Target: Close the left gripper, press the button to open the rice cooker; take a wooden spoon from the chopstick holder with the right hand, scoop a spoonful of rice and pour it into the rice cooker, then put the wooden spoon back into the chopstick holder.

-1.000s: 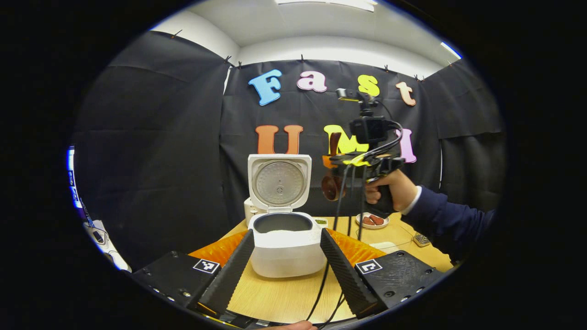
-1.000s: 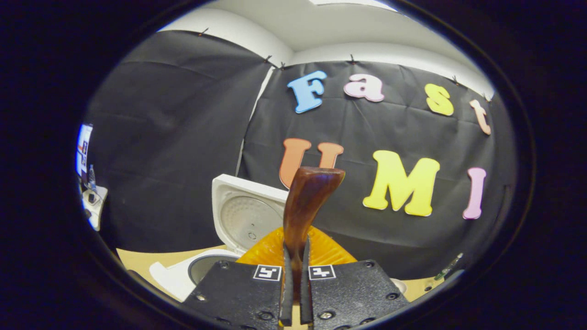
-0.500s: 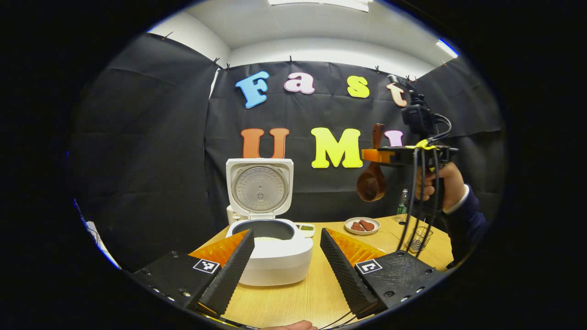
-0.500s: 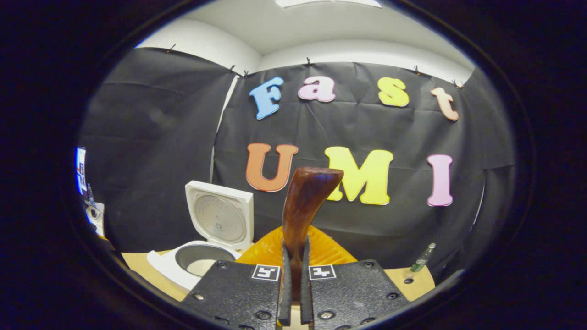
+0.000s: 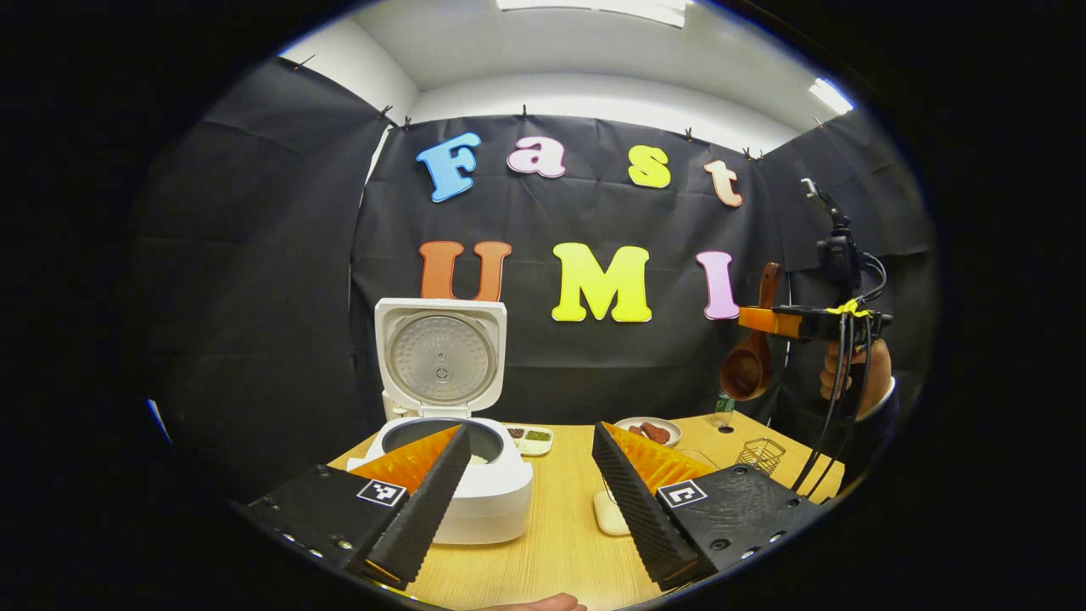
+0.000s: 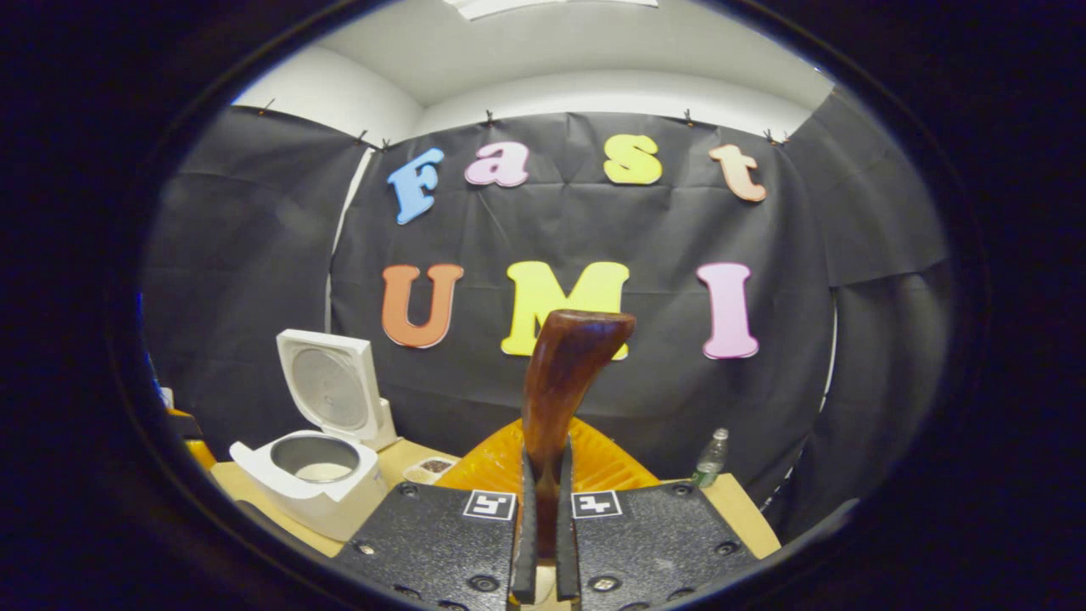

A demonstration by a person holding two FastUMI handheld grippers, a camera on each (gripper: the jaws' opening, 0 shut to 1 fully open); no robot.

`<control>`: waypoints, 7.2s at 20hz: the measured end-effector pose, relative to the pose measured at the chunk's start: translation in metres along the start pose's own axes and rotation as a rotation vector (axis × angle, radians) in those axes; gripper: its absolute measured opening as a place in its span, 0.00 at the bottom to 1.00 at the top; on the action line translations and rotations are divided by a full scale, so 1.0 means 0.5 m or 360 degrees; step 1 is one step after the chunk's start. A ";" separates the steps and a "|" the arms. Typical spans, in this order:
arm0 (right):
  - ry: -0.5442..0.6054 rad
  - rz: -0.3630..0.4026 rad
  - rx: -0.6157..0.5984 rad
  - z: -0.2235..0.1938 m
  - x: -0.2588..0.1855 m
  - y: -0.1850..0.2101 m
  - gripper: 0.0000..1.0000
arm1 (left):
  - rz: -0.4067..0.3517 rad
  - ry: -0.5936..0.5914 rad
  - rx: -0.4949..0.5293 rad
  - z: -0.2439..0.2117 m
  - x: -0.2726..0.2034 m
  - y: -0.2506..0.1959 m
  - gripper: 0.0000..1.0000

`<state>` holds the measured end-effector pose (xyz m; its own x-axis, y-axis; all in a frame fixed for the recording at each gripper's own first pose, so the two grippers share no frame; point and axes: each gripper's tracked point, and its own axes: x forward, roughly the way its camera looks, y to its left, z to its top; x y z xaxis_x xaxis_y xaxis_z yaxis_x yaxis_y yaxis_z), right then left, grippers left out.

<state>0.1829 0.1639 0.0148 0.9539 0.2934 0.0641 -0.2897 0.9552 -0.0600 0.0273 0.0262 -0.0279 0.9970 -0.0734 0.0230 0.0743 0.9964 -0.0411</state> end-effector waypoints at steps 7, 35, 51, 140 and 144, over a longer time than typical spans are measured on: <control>0.0145 -0.0150 0.0053 -0.098 0.001 -0.169 0.11 | -0.0005 -0.0066 0.0070 0.018 0.032 -0.035 0.93; 0.0214 -0.0473 0.0229 -0.242 -0.119 -0.344 1.00 | 0.0000 -0.0012 -0.0057 0.069 0.130 0.022 0.92; -0.0036 -0.0322 0.0116 -0.064 -0.260 -0.193 0.99 | 0.0008 -0.0091 0.0060 0.260 0.306 0.122 0.92; -0.0033 -0.0111 0.0185 -0.193 -0.615 -0.052 0.99 | 0.0272 0.0736 -0.0106 -0.255 0.329 0.266 1.00; -0.0032 -0.0166 0.0210 -0.198 -0.607 -0.080 0.99 | 0.0251 0.0654 -0.0058 -0.237 0.320 0.246 0.97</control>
<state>-0.0870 0.0330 -0.1011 0.9780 0.1915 0.0833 -0.1981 0.9770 0.0792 0.1983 0.1320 -0.1478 0.9207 0.0614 -0.3855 -0.0863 0.9951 -0.0476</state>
